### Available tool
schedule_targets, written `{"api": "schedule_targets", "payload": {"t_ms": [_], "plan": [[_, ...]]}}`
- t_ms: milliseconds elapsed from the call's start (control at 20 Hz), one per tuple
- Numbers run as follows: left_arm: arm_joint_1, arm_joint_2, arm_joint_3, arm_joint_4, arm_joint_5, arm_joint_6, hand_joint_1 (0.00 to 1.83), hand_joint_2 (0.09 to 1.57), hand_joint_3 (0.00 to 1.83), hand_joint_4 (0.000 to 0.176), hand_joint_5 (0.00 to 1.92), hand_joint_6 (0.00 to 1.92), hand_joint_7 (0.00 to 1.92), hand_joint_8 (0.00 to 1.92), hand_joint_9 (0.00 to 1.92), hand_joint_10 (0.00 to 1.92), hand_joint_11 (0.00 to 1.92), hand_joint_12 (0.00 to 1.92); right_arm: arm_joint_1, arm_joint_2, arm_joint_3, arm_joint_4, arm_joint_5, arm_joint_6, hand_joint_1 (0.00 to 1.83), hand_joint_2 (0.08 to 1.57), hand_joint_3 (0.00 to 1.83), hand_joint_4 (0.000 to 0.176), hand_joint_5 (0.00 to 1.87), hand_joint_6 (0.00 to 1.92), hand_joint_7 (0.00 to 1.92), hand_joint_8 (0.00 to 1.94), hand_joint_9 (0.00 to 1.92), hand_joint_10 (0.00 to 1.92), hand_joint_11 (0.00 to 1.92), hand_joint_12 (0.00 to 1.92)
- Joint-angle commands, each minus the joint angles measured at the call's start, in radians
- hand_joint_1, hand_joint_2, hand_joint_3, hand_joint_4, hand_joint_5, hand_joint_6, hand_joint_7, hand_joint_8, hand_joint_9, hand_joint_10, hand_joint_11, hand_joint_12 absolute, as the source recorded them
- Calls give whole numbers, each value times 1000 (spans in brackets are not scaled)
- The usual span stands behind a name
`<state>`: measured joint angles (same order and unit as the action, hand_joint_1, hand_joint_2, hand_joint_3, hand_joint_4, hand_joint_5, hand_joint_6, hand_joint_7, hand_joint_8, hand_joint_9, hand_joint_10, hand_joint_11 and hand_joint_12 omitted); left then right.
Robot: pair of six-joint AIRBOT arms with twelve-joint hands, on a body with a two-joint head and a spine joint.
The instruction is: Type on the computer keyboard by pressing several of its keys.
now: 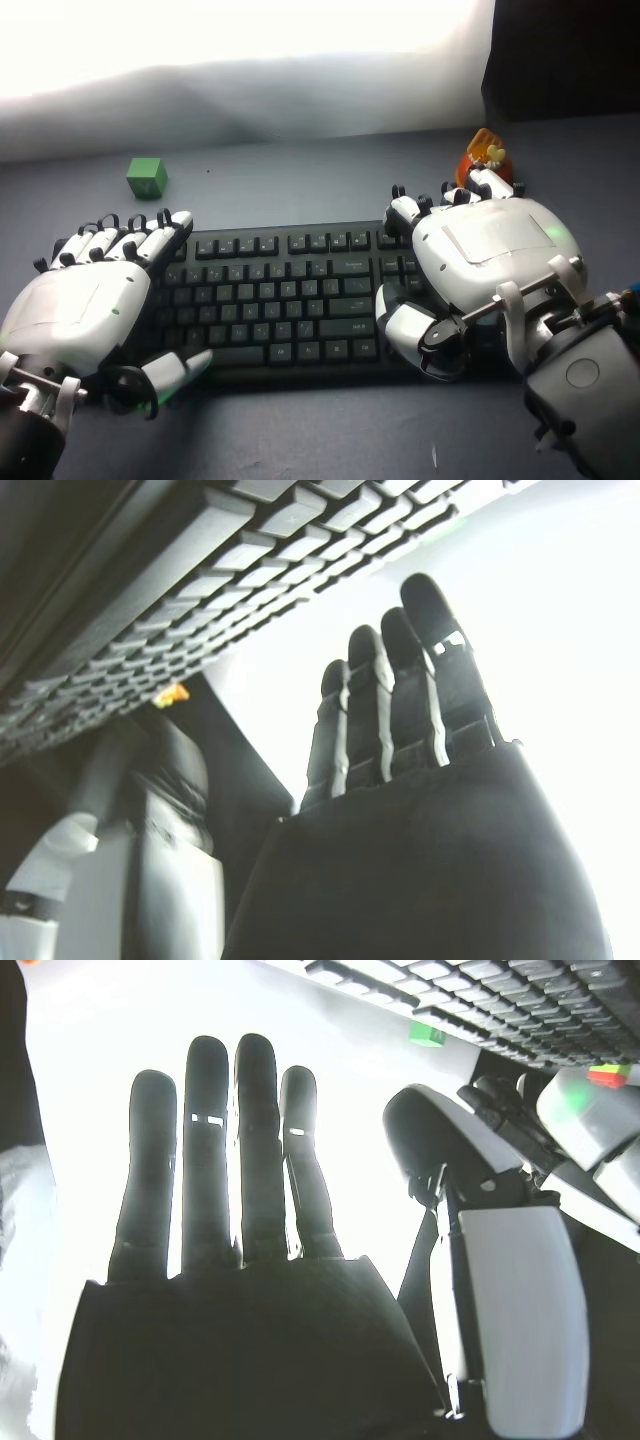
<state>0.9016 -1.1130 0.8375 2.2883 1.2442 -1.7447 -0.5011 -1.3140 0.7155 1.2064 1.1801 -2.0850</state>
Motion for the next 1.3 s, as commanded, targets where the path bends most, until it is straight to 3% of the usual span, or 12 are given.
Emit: {"api": "schedule_targets", "payload": {"t_ms": [0,150,300,350,550,600,700,800,850,1000,1200,1250], "plan": [[-7,-1,10,61,112,0,1084,1005,0,79,120,4,177,0,0,513,0,891,14,8,-7,-89,56,-2,529,1169,472,0,257,669,624,5,309,921,0,1655],[-7,-2,14,61,112,0,1092,1036,0,67,90,2,158,1,0,499,0,817,17,20,-18,-89,55,-4,530,1166,472,0,265,672,629,7,309,922,0,1652],[-10,-2,15,61,112,0,1072,1027,0,74,113,10,171,4,0,545,0,897,16,27,-23,-89,55,-6,527,1165,470,0,254,668,628,7,314,924,0,1650],[-11,-2,14,61,112,-1,1028,1056,3,70,84,1,151,0,0,449,0,796,15,29,-26,-89,55,-7,550,1157,466,0,253,668,624,5,307,924,0,1636],[-12,2,12,61,112,-1,1063,1010,0,73,106,10,172,8,13,466,0,784,14,32,-31,-89,55,-9,559,1151,466,0,256,673,624,5,306,923,0,1626],[-12,4,10,61,112,-1,1024,1002,0,74,80,4,169,5,2,470,0,707,14,32,-31,-89,54,-9,540,1161,466,0,247,671,617,2,296,920,0,1624],[-14,9,5,61,112,-1,910,1053,7,55,124,18,196,8,8,526,0,815,14,32,-31,-89,53,-12,532,1155,461,0,238,668,615,2,291,920,0,1628],[-17,15,-1,61,111,-1,132,1222,31,28,145,19,242,14,41,539,0,995,14,33,-32,-89,52,-13,545,1156,457,0,254,665,630,8,308,932,0,1661],[-18,19,-5,61,108,-1,26,1237,17,22,127,8,240,8,35,530,0,988,14,33,-33,-89,52,-14,543,1155,456,0,266,668,636,10,315,936,0,1666],[-19,39,-17,61,102,-1,0,1236,5,19,166,23,276,18,65,548,0,1040,14,38,-36,-89,50,-17,483,1162,452,0,277,663,632,9,302,932,0,1658],[-34,93,-39,61,71,1,0,1222,0,27,186,21,299,13,86,564,0,1163,14,44,-42,-89,48,-21,432,1229,287,0,307,639,640,10,315,927,0,1672],[-43,109,-44,61,58,5,0,1229,2,20,222,36,312,17,87,566,0,1169,13,46,-42,-89,46,-22,420,1244,245,0,291,650,635,7,303,939,0,1669]]}}
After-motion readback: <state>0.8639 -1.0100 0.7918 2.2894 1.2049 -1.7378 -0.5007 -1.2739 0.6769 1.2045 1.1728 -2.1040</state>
